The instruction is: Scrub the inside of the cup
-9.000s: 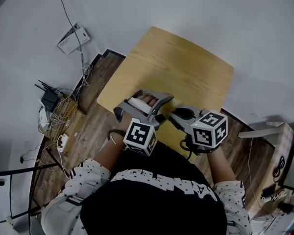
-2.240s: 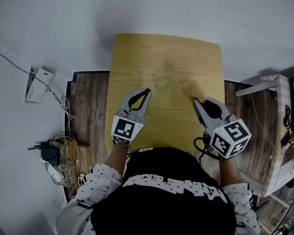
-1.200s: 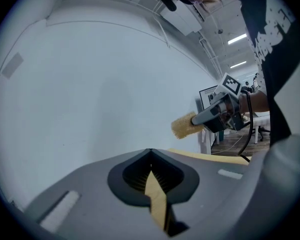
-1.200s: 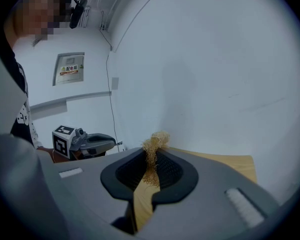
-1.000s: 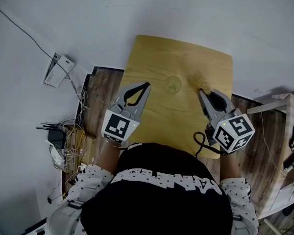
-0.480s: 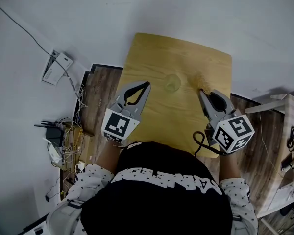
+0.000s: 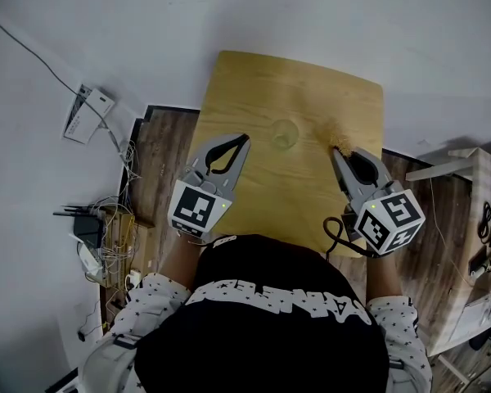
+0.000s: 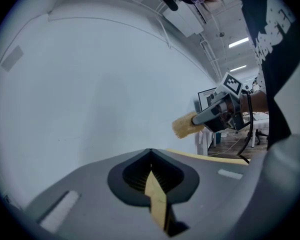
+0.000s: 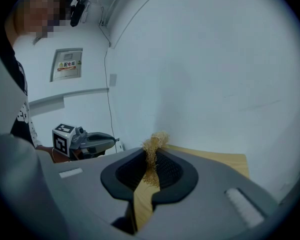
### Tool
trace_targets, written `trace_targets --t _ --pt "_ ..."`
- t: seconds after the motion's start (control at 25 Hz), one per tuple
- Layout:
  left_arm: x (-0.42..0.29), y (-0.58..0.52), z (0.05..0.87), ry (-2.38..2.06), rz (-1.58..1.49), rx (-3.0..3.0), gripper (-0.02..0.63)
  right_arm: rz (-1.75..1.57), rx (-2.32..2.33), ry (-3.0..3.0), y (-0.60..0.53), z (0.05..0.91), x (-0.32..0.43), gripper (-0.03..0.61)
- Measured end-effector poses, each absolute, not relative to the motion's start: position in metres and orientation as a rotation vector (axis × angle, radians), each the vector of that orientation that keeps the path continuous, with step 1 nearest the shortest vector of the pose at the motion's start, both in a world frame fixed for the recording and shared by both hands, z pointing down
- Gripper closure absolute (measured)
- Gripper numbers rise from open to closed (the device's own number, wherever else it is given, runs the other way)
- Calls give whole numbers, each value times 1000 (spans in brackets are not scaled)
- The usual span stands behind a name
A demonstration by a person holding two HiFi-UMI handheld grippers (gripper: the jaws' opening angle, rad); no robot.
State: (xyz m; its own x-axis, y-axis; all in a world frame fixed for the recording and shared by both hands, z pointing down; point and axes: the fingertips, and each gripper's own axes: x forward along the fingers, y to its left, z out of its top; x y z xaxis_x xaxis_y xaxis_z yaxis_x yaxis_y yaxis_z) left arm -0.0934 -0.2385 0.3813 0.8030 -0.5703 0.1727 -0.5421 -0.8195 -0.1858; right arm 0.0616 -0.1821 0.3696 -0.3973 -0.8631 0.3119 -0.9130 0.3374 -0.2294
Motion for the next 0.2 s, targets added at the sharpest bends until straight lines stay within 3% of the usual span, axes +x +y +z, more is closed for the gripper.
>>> trace_targets --t 0.2 --pt "-92 -242 382 881 -328 -2859 612 552 1630 -2459 -186 370 59 525"
